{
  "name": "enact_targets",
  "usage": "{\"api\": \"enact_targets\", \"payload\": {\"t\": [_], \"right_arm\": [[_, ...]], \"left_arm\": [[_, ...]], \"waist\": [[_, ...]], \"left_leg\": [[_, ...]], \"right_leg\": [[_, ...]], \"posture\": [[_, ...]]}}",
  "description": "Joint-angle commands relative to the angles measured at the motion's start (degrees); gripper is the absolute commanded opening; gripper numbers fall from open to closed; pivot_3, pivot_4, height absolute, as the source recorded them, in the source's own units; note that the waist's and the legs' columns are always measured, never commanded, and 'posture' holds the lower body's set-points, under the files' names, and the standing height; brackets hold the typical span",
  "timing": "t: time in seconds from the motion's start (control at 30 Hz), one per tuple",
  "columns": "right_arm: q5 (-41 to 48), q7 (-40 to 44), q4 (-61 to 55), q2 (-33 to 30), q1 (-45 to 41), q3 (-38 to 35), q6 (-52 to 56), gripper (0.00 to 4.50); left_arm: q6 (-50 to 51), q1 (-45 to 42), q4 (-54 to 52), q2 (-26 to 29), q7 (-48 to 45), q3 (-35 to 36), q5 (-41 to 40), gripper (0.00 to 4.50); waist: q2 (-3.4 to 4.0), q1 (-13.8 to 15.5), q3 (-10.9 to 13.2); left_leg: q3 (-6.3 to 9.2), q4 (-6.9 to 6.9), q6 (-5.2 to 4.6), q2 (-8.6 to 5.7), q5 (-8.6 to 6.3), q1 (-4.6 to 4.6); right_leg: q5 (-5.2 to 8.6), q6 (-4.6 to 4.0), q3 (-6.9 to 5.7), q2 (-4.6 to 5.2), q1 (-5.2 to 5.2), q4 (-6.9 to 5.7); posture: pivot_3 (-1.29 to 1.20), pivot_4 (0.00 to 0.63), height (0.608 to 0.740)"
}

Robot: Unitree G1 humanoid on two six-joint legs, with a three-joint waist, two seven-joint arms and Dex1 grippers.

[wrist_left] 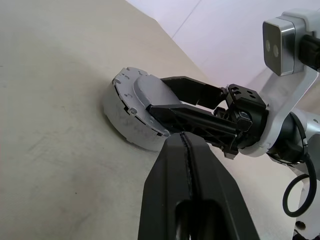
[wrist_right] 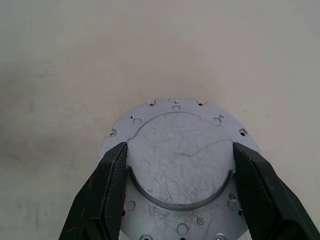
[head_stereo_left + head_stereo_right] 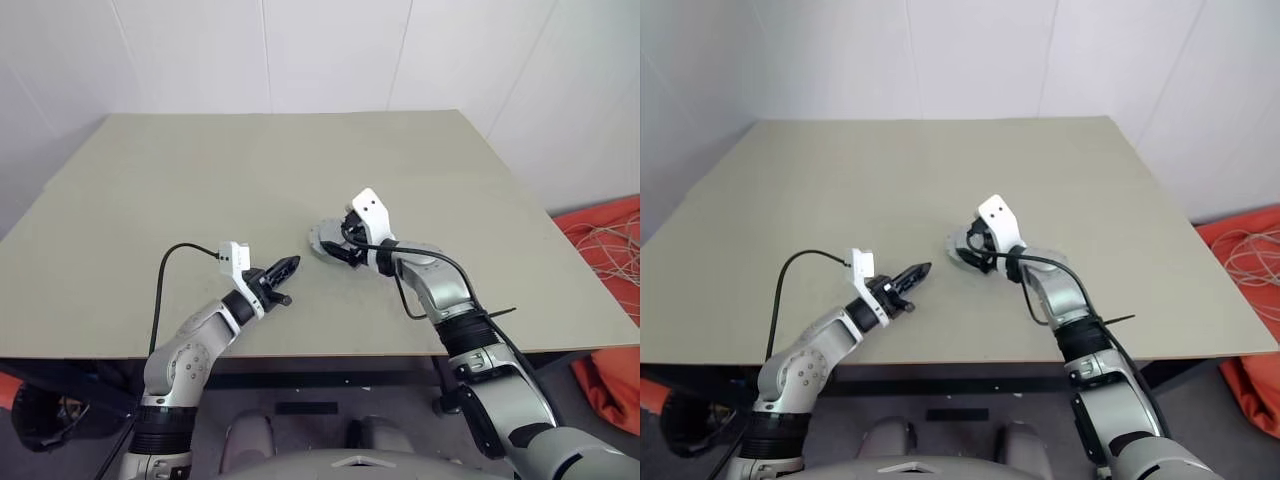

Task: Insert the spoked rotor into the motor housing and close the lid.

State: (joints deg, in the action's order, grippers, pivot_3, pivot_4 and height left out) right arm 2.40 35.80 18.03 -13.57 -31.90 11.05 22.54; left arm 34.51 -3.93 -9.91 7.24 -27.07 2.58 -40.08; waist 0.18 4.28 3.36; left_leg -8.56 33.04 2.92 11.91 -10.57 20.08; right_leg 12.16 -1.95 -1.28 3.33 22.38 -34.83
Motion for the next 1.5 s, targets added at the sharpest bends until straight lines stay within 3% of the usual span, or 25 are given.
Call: {"api": "enact_targets", "payload": {"t": [0.03, 0.4, 1.33, 1.5], "right_arm": [[-0.98, -0.39, -1.87, -0.16, -1.45, 0.85, 1.63, 3.12], [-0.83, -4.44, -1.23, 1.46, -1.28, -0.31, 2.52, 3.12], [-2.90, -4.82, 0.22, -0.43, -1.78, 1.69, 3.84, 3.12], [-2.94, -4.54, 0.63, -0.32, -1.91, 1.97, 3.84, 3.12]], "left_arm": [[-0.24, -0.31, -2.31, -0.13, 0.01, 0.01, -0.37, 0.00], [-0.27, -0.10, -2.37, -0.19, -0.07, -0.09, -0.43, 0.00], [-0.48, -0.23, -2.26, -0.17, 0.08, 0.07, -0.35, 0.00], [-2.09, -3.90, 1.92, 0.90, 0.82, 0.93, 2.32, 0.00]], "waist": [[0.00, -0.19, 0.00], [0.00, -0.30, 0.00], [0.00, -0.25, 0.00], [0.01, -0.23, 0.00]], "left_leg": [[0.00, 0.00, 0.00, 0.00, 0.00, 0.00], [0.00, 0.00, 0.00, 0.00, 0.00, -0.01], [0.00, 0.00, -0.09, -0.01, -0.06, -0.06], [0.01, 0.00, -0.11, -0.01, -0.06, -0.06]], "right_leg": [[0.03, 0.06, 0.00, 0.00, 0.00, 0.00], [0.06, 0.11, 0.00, 0.00, 0.01, -0.01], [0.19, 0.33, 0.00, 0.01, -0.06, -0.01], [0.19, 0.33, 0.00, 0.01, -0.06, -0.02]], "posture": [[0.00, 0.000, 0.740], [0.00, 0.000, 0.740], [0.00, 0.000, 0.740], [0.00, 0.000, 0.740]]}}
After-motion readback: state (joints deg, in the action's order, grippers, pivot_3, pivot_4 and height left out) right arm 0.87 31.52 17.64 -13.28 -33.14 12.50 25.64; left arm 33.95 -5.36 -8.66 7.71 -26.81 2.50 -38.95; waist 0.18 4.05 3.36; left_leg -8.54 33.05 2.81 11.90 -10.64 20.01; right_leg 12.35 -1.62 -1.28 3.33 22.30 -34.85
